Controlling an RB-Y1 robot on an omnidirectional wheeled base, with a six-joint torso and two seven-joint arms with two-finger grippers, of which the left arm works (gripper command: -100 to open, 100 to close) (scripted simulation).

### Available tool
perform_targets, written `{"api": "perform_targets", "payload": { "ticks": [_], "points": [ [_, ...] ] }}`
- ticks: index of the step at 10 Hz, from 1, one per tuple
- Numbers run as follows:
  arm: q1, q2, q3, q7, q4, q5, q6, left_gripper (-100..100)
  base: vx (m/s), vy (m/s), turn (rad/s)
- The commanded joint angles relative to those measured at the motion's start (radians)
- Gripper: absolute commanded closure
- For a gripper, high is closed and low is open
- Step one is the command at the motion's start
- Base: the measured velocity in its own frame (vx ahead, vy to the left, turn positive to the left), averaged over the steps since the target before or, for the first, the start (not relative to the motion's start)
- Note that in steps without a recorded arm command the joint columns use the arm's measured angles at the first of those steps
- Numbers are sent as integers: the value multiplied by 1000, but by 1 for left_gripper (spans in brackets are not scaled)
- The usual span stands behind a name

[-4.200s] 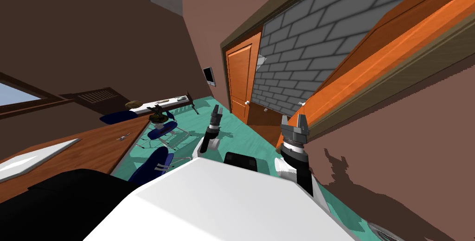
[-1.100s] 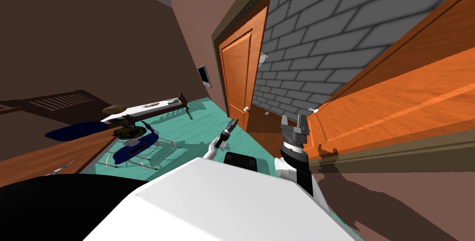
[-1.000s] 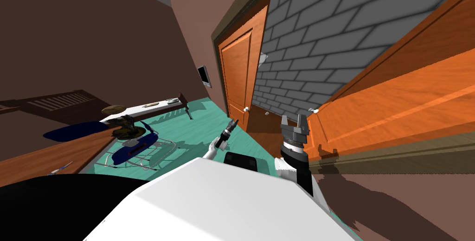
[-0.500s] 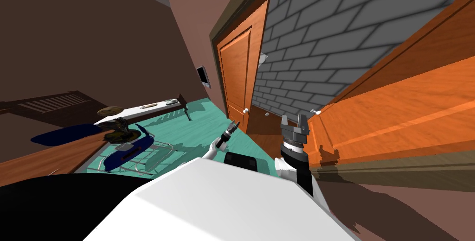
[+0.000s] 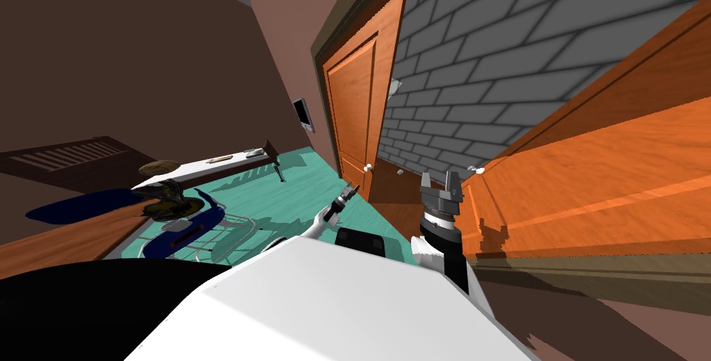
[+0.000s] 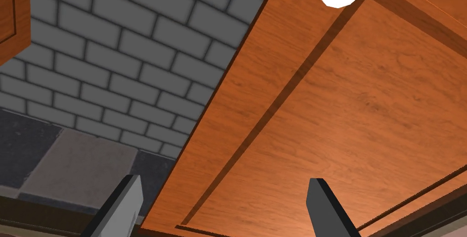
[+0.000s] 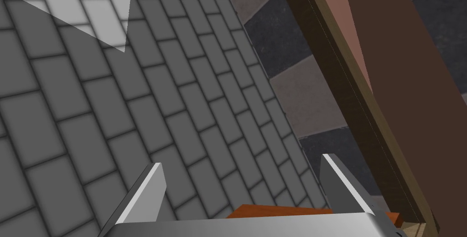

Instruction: Push the door open

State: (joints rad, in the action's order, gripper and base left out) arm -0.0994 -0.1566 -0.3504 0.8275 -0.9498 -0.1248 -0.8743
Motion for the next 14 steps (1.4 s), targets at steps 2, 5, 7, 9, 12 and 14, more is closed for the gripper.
{"api": "perform_targets", "payload": {
  "ticks": [2, 5, 7, 9, 12, 14],
  "points": [
    [-25, -5, -15, 50, 65, -3, -17, -100, 85, -12, -6],
    [-45, -8, -26, 83, 116, -6, -30, -100, 97, 1, -3],
    [-65, -11, -36, 117, 166, -8, -43, -100, 63, 5, -3],
    [-84, -13, -46, 149, 214, -10, -55, -100, 89, 4, -4],
    [-110, -16, -59, 193, 279, -13, -72, -100, 83, -4, -3],
    [-128, -18, -68, 222, 322, -15, -83, -100, 94, 1, -5]
  ]
}}
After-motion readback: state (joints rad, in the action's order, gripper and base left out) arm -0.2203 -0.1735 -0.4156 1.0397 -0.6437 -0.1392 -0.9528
